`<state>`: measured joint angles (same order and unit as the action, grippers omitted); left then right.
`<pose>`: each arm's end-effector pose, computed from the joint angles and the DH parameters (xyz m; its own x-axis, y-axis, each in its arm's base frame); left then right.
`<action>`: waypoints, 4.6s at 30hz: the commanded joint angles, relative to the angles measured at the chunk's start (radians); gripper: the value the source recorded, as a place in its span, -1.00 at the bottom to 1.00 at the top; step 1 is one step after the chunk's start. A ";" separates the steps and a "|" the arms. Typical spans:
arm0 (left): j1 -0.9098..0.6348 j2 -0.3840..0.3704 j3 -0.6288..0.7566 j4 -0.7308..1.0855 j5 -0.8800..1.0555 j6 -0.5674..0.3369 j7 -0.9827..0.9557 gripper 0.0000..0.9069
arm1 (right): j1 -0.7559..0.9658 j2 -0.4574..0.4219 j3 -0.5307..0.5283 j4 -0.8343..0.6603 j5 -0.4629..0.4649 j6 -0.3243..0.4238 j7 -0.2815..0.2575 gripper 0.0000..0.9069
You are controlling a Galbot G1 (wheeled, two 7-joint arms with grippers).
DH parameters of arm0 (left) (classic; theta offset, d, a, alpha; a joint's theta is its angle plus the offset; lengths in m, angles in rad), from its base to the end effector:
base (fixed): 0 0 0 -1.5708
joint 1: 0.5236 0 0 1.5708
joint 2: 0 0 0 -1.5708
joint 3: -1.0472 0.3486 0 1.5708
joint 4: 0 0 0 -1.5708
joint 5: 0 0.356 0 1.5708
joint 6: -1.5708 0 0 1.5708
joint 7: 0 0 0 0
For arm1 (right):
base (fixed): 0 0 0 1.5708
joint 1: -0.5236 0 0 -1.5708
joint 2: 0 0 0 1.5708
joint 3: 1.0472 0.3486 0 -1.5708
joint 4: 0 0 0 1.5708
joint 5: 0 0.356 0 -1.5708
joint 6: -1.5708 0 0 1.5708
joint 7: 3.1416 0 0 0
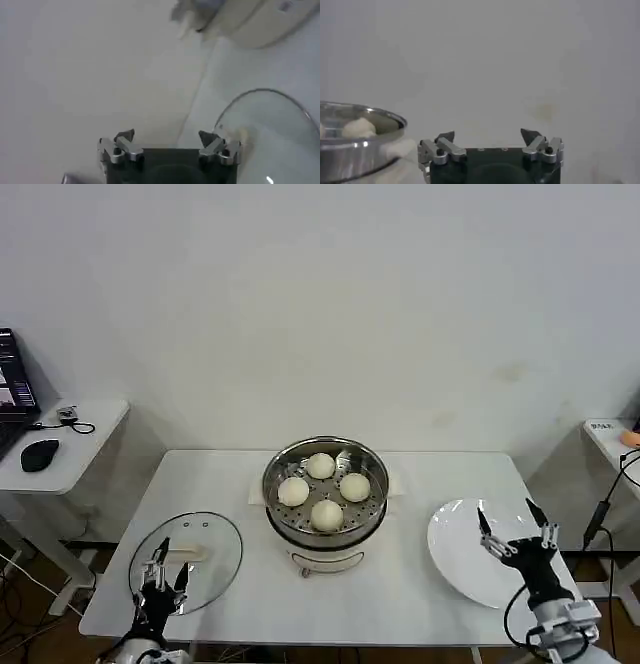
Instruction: Take steamed baozi put them in steamer then cover it.
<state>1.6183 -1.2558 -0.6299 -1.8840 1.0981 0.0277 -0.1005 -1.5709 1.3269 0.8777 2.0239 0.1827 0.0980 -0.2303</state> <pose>0.1665 0.1082 -0.3638 -0.9886 -0.0419 0.1446 0.1377 0.1368 0.9810 0.1798 -0.1542 -0.2889 -0.9971 -0.0471 -0.0600 -0.0332 0.9763 -0.2139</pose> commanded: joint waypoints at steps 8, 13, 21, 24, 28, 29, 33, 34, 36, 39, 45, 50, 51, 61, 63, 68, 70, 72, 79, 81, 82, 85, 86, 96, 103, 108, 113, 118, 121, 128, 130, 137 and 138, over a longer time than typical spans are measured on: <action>-0.178 0.068 0.035 0.221 0.152 -0.005 0.021 1.00 | -0.081 0.057 0.046 0.032 -0.012 0.027 0.003 1.00; -0.233 0.075 0.049 0.271 0.153 -0.004 0.021 1.00 | -0.096 0.065 0.047 0.035 -0.017 0.034 0.003 1.00; -0.297 0.095 0.061 0.322 0.156 -0.003 0.017 1.00 | -0.100 0.075 0.047 0.027 -0.025 0.040 0.002 1.00; -0.321 0.105 0.073 0.351 0.155 -0.005 0.016 1.00 | -0.102 0.082 0.043 0.025 -0.032 0.042 0.000 1.00; -0.338 0.107 0.078 0.374 0.154 -0.004 0.018 1.00 | -0.105 0.084 0.044 0.024 -0.035 0.042 -0.002 1.00; -0.344 0.108 0.080 0.381 0.154 -0.005 0.017 1.00 | -0.106 0.083 0.044 0.024 -0.035 0.042 -0.002 1.00; -0.365 0.112 0.088 0.399 0.152 -0.004 0.020 1.00 | -0.106 0.084 0.046 0.023 -0.035 0.042 -0.003 1.00; -0.375 0.112 0.089 0.406 0.153 -0.004 0.019 1.00 | -0.106 0.085 0.046 0.023 -0.035 0.042 -0.003 1.00; -0.383 0.112 0.092 0.412 0.150 -0.004 0.021 1.00 | -0.107 0.088 0.044 0.022 -0.038 0.044 -0.004 1.00; -0.394 0.111 0.096 0.431 0.146 -0.008 0.019 0.22 | -0.108 0.090 0.044 0.021 -0.040 0.045 -0.004 1.00; -0.394 0.106 0.101 0.440 0.136 -0.016 0.008 -1.00 | -0.108 0.091 0.046 0.023 -0.042 0.046 -0.004 1.00; -0.381 0.100 0.096 0.425 0.134 -0.023 -0.008 -1.00 | -0.108 0.094 0.046 0.024 -0.043 0.048 -0.004 1.00; -0.376 0.099 0.094 0.421 0.134 -0.024 -0.012 -1.00 | -0.108 0.095 0.046 0.024 -0.043 0.049 -0.004 1.00; -0.332 0.099 0.052 0.303 0.142 -0.025 -0.066 -1.00 | -0.108 0.097 0.028 0.027 -0.053 0.049 -0.006 1.00; -0.324 0.105 0.039 0.256 0.142 -0.020 -0.066 -1.00 | -0.106 0.096 0.024 0.025 -0.055 0.049 -0.006 1.00; -0.303 0.137 0.020 0.108 0.101 0.023 -0.034 -1.00 | -0.094 0.088 0.006 0.016 -0.059 0.048 -0.007 1.00; -0.299 0.156 0.021 0.057 0.068 0.062 -0.007 -1.00 | -0.088 0.085 -0.001 0.013 -0.062 0.047 -0.009 1.00; -0.298 0.180 0.023 0.011 0.054 0.095 0.046 -1.00 | -0.085 0.082 -0.012 0.011 -0.066 0.046 -0.010 1.00; -0.383 0.252 0.120 -0.082 -0.059 0.341 0.133 -1.00 | -0.079 0.076 -0.035 -0.010 -0.091 0.046 -0.010 1.00; -0.436 0.267 0.180 -0.092 -0.093 0.400 0.161 -1.00 | -0.065 0.075 -0.040 -0.033 -0.093 0.049 -0.009 1.00; -0.449 0.269 0.200 -0.092 -0.085 0.408 0.167 -1.00 | -0.064 0.075 -0.041 -0.035 -0.093 0.050 -0.009 1.00; -0.541 0.249 0.289 -0.099 -0.072 0.491 0.219 -1.00 | -0.047 0.078 -0.047 -0.067 -0.098 0.056 -0.005 1.00; -0.555 0.241 0.303 -0.100 -0.062 0.502 0.229 -1.00 | -0.046 0.079 -0.048 -0.072 -0.100 0.057 -0.004 1.00; -0.737 0.024 0.490 -0.058 0.179 0.590 0.420 -1.00 | -0.026 0.086 -0.079 -0.090 -0.113 0.054 0.003 1.00; -0.829 -0.150 0.607 0.051 0.251 0.590 0.442 -1.00 | -0.024 0.094 -0.080 -0.102 -0.131 0.056 0.004 1.00; -0.864 -0.240 0.663 0.136 0.319 0.588 0.446 -1.00 | -0.024 0.106 -0.086 -0.099 -0.143 0.055 0.004 1.00; -0.853 -0.272 0.685 0.175 0.359 0.586 0.450 -1.00 | -0.028 0.120 -0.096 -0.097 -0.157 0.057 0.005 1.00; -0.844 -0.284 0.703 0.195 0.392 0.584 0.453 -1.00 | -0.025 0.120 -0.101 -0.102 -0.158 0.056 0.004 1.00; -0.839 -0.289 0.701 0.193 0.413 0.582 0.459 -1.00 | -0.022 0.124 -0.108 -0.105 -0.165 0.056 0.005 1.00; -0.826 -0.283 0.703 0.190 0.472 0.563 0.478 -1.00 | -0.026 0.130 -0.117 -0.105 -0.179 0.058 0.004 1.00; -0.824 -0.282 0.702 0.191 0.482 0.559 0.481 -1.00 | -0.027 0.129 -0.117 -0.105 -0.180 0.058 0.004 1.00; -0.803 -0.280 0.680 0.200 0.527 0.540 0.481 -1.00 | -0.024 0.130 -0.124 -0.110 -0.185 0.059 0.004 1.00; -0.802 -0.280 0.677 0.201 0.532 0.537 0.481 -1.00 | -0.024 0.131 -0.126 -0.110 -0.186 0.058 0.004 1.00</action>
<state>0.8149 -1.5182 0.0441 -1.6993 1.5619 0.5766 0.3734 -1.5966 1.4551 0.7568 1.9146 0.0022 0.1560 -0.2259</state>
